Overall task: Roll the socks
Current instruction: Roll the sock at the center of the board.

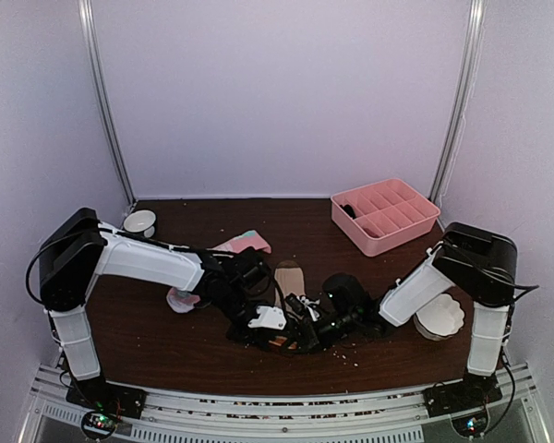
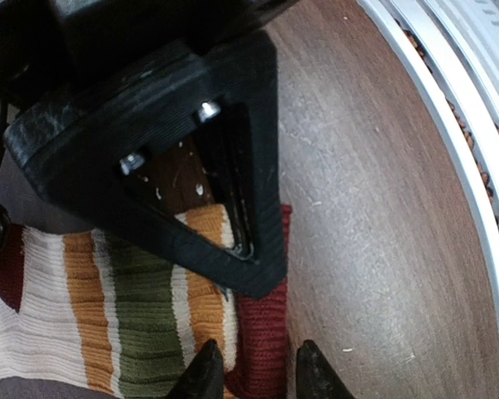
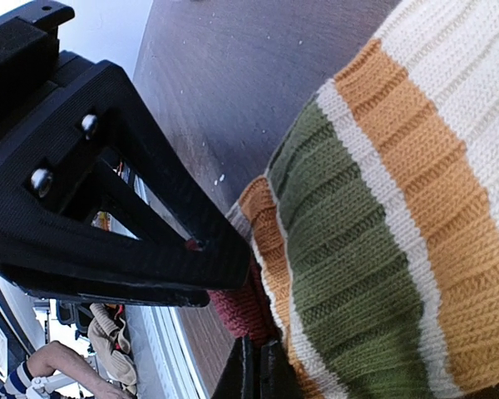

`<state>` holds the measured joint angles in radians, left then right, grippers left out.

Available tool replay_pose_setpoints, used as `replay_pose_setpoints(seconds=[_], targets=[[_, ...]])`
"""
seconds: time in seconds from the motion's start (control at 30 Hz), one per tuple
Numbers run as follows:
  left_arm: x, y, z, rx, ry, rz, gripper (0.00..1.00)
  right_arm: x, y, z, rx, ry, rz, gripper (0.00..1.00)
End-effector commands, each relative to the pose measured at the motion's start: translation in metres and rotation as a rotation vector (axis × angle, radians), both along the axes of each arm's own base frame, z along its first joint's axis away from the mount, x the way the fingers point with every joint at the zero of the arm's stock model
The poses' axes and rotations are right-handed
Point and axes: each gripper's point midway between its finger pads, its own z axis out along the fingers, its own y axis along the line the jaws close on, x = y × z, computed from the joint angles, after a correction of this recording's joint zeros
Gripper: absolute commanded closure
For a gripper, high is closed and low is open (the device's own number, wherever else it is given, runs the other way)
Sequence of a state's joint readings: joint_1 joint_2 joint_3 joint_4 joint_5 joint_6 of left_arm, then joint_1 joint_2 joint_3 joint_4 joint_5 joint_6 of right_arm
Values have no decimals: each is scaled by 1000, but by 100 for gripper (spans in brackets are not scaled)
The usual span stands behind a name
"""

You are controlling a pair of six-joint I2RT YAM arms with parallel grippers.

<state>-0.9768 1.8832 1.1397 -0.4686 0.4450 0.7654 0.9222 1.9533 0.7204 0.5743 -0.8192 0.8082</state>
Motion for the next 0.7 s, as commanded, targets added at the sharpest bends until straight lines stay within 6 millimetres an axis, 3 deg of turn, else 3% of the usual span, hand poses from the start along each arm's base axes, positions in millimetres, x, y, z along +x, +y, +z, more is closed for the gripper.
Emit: replay_pose_setpoints(seconds=[0.0, 0.13, 0.37, 0.6, 0.67], targets=[[-1, -2, 5, -28, -15, 4, 63, -4, -27, -54, -198, 99, -80, 100], [-4, -4, 13, -49, -18, -15, 60, -5, -29, -55, -197, 104, -84, 100], [-3, 0, -1, -13, -14, -1, 71, -7, -27, -54, -187, 108, -87, 100], [-3, 3, -2, -7, 50, 40, 91, -7, -25, -42, -144, 64, -91, 100], [-1, 6, -3, -1, 100, 65, 94, -5, -26, -34, -132, 19, -95, 90]])
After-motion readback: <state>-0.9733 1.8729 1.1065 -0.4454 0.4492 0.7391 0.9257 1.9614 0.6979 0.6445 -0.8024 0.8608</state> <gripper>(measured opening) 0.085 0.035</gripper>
